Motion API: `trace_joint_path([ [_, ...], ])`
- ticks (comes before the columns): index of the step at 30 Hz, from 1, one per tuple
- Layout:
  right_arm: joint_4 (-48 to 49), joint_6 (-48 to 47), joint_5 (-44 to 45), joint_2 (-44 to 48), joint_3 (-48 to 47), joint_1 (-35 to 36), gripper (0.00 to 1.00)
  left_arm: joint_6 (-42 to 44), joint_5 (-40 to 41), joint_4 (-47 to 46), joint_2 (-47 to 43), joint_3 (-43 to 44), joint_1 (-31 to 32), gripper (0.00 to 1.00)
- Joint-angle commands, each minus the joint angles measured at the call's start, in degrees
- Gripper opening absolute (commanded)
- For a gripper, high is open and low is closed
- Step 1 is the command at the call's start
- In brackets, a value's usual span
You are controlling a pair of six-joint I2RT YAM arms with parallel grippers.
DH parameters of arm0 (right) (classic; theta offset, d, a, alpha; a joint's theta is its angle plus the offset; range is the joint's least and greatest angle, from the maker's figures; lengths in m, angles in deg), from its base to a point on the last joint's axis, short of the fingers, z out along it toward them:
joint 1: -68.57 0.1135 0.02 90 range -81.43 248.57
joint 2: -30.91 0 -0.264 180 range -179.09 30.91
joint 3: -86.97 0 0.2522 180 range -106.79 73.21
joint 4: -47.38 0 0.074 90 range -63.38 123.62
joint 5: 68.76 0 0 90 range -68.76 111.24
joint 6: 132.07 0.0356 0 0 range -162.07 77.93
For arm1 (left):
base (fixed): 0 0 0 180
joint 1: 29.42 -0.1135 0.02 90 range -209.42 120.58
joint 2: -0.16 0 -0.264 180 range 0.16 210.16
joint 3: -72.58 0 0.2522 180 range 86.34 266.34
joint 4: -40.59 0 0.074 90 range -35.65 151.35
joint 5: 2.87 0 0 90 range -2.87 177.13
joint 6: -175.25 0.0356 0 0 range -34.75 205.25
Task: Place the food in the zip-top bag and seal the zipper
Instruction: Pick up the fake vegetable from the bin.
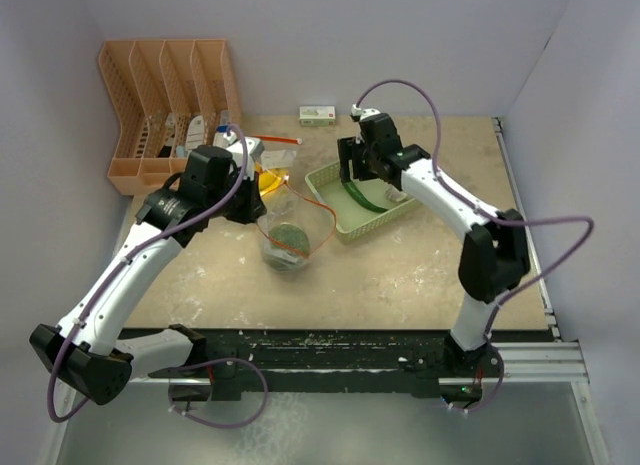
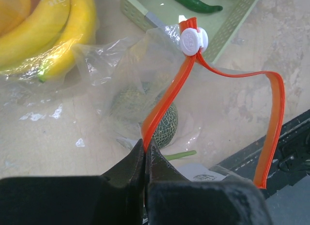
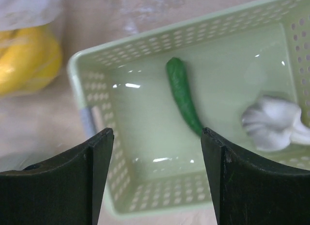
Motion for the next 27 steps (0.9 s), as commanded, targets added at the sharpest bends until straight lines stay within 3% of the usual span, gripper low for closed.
trace_joint_path([
  [1,1.95,-2.28,3.24,-8.45,-8.66,-2.74,0.75,0.53,-4.79,-6.42,-1.62,-0.82,-0.35,0.0],
  [9,3.22,-5.95,5.1,-22.82,-15.26,-3.55,0.75,1.13,-5.78,-7.25,-2.46,-2.12,-0.37,0.0],
  [20,4.26,-5.26,3.27,-27.76,-14.75,-3.57,0.68,1.51,-4.76,-6.99,-2.41,-3.71,-0.4,0.0],
  [27,5.31,-4.96,2.34,-28.53,-13.4,-3.57,0.35,1.25,-4.79,-6.99,-2.01,-3.89,-0.39,0.0],
])
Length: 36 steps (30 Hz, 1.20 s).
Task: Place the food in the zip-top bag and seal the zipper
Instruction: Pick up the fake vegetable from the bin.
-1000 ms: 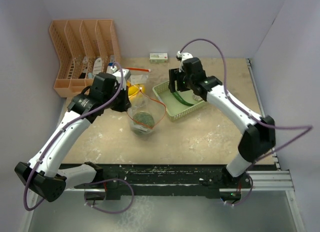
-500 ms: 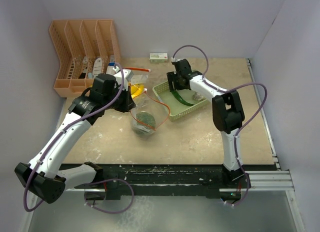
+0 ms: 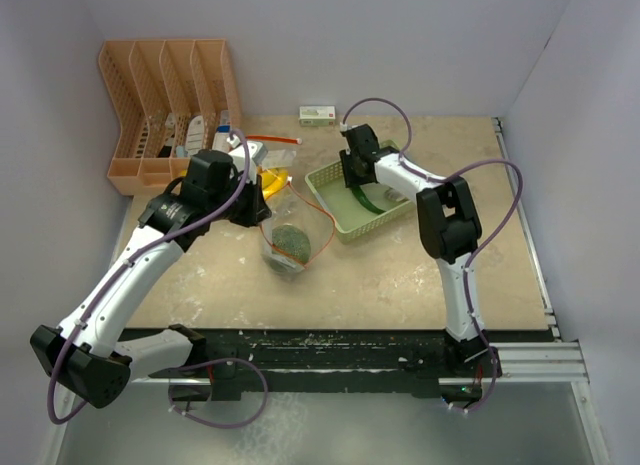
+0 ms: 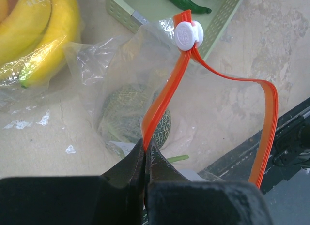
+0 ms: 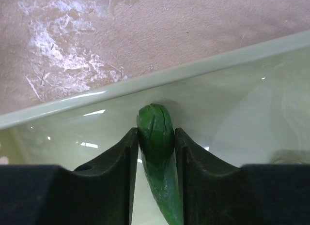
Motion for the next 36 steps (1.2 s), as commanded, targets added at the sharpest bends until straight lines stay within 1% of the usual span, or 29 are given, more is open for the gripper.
trace_joint_path([
  [1,1.82,0.05,-0.9,1.33,0.64,0.12,0.34,0.95,-0.52,-2.49,-1.01,-0.21,-0.37,0.0],
  [2,1.93,0.04,-1.0,1.66,0.82,0.12,0.32,0.86,-0.53,-2.48,-1.09,-0.29,-0.37,0.0],
  [4,2.03,0.17,-0.63,2.63,1.3,0.12,0.23,0.68,-0.53,-2.47,-1.17,-0.38,-0.41,0.0],
  [6,2.49,0.48,-0.46,4.67,2.49,0.12,0.1,0.46,-0.68,-2.44,-1.29,-0.47,-0.39,0.0],
  [8,3.48,0.8,-0.92,8.82,4.35,0.12,0.0,0.28,-0.78,-2.3,-1.47,-0.48,-0.34,0.0],
  [14,6.51,1.32,-3.64,24.02,11.5,0.12,0.0,-0.1,0.28,-1.36,-1.97,-0.54,-0.39,0.0],
  [17,10.91,0.58,-5.93,32.65,16.26,0.12,0.0,-0.53,0.53,-1.11,-2.21,-0.97,-0.39,0.0],
  [19,13.85,-0.04,-10.82,38.05,18.85,0.29,0.0,-0.78,0.29,-1.13,-2.24,-1.27,-0.4,0.0],
  [23,21.17,2.55,-23.23,48.57,24.5,0.46,0.0,-0.82,0.51,-0.7,-1.87,-0.78,-0.39,0.0],
  [26,30.92,6.54,-32.29,56.21,31.35,1.11,0.0,-1.07,0.54,-0.57,-2.08,-0.48,-0.36,0.0],
  [28,40.14,9.55,-37.99,59.77,36.26,2.56,0.0,-1.31,0.4,-0.58,-2.04,-0.56,-0.37,0.0],
  [29,47.06,10.93,-40.0,61.03,38.62,3.54,0.0,-1.49,0.19,-0.51,-2.04,-0.56,-0.4,0.0],
  [31,55.41,12.47,-42.28,62.13,41.64,5.9,0.0,-1.79,-0.48,-0.5,-2.04,-0.57,-0.39,0.0],
  [36,68.84,12.88,-45.13,59.74,42.22,12.48,0.0,-2.56,-1.72,-0.58,-2.56,-0.68,-0.38,0.0],
])
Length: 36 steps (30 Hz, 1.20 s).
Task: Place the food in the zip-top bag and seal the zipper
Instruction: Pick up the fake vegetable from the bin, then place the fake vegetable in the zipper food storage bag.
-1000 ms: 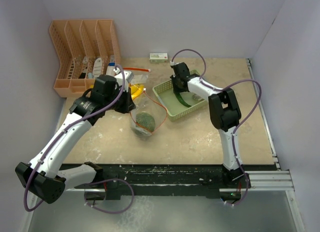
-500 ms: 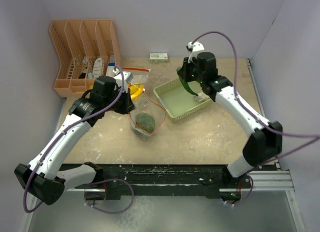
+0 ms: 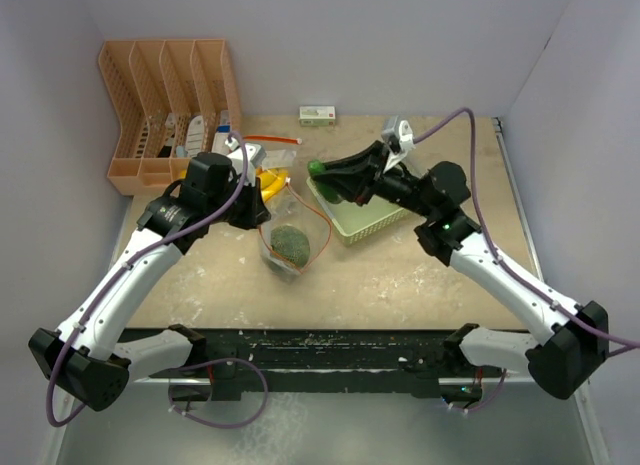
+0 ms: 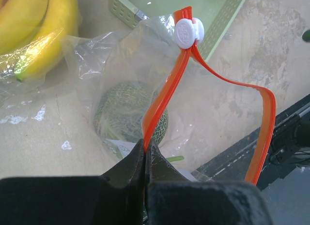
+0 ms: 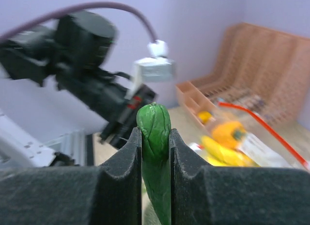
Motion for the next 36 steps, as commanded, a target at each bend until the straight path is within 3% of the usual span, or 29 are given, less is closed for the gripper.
trace_joint_path([
  [1,21.34,2.99,-6.4,-2.04,-0.14,4.94,0.0,-1.27,-1.67,-0.86,-1.69,0.29,-0.35,0.0],
  [14,34.97,8.48,-9.92,-11.18,3.8,10.98,0.0,-1.12,-2.63,0.95,-1.44,2.51,-0.34,0.0],
  [20,35.08,8.15,-10.38,-13.0,4.22,10.98,0.02,-1.13,-2.75,1.02,-0.79,2.66,-0.37,0.0],
  [26,29.46,-0.89,-8.09,-17.6,1.93,11.05,0.11,-1.46,-3.04,1.0,-0.65,2.84,-0.37,0.0],
  [28,28.74,-1.15,-8.71,-19.79,1.08,11.01,0.21,-1.48,-3.18,1.12,-0.83,3.15,-0.31,0.0],
  [34,30.52,-2.22,-5.55,-17.33,5.84,10.99,0.79,-1.32,-2.75,1.37,-1.01,2.97,-0.31,0.0],
  [36,28.08,-3.71,-3.59,-15.25,6.22,10.99,0.93,-1.23,-2.91,1.28,-0.7,2.86,-0.32,0.0],
])
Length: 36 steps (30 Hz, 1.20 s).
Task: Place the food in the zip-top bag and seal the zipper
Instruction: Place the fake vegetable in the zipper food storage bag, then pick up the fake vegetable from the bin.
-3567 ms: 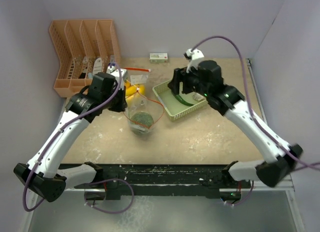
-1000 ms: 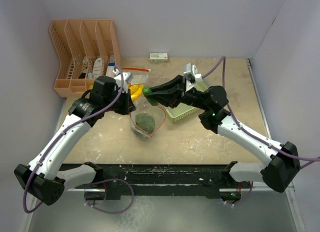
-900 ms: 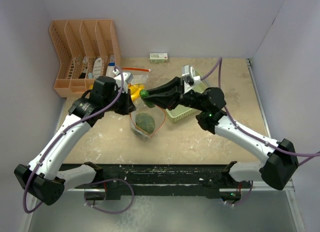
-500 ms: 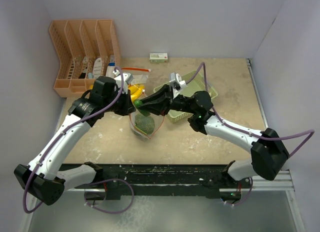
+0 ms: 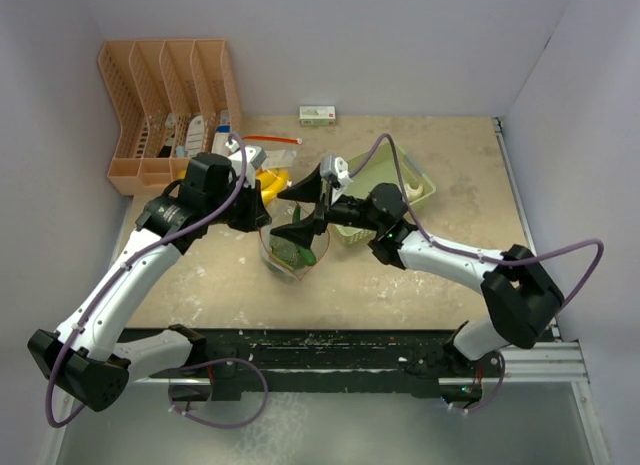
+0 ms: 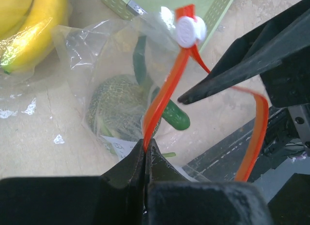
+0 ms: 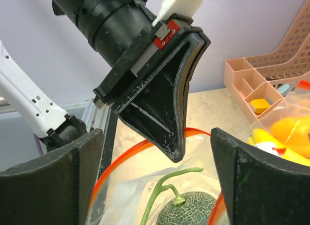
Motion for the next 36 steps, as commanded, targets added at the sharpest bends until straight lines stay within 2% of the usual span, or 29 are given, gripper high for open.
trace_joint_path([
  [1,0.0,-4.35,4.47,6.36,0.63,0.05,0.99,-0.39,-0.99,-0.93,-0.35,2.16,-0.34,0.0],
  [7,-9.39,-9.45,10.14,16.44,1.96,0.08,1.0,-0.48,-1.2,-1.46,-0.5,1.4,-0.33,0.0],
  [9,-14.53,-10.0,14.63,20.74,1.91,0.07,0.99,-0.52,-1.19,-1.4,-0.55,1.32,-0.33,0.0],
  [10,-17.04,-9.25,18.21,22.81,1.6,0.03,0.99,-0.47,-1.22,-1.38,-0.6,1.2,-0.34,0.0],
  [13,-31.75,-9.84,36.06,25.2,-3.55,-0.31,1.0,-0.48,-1.64,-1.53,-0.93,1.24,-0.32,0.0],
  [16,-51.23,-6.48,50.93,18.75,-14.99,-4.13,1.0,-0.51,-2.34,-2.02,-1.31,1.2,-0.33,0.0],
  [18,-64.14,-1.03,53.23,12.28,-21.68,-10.09,1.0,-0.44,-2.83,-2.37,-1.47,1.06,-0.33,0.0],
  [21,-73.74,2.49,56.46,2.89,-28.08,-16.03,1.0,-0.13,-3.73,-2.83,-1.43,1.09,-0.33,0.0],
  [30,-78.72,3.29,59.62,-16.79,-34.74,-24.62,0.99,0.49,-5.63,-3.6,-2.25,0.14,-0.34,0.0],
  [36,-78.27,2.96,56.29,-26.24,-34.43,-27.32,1.0,0.74,-6.27,-4.42,-2.59,-0.43,-0.33,0.0],
])
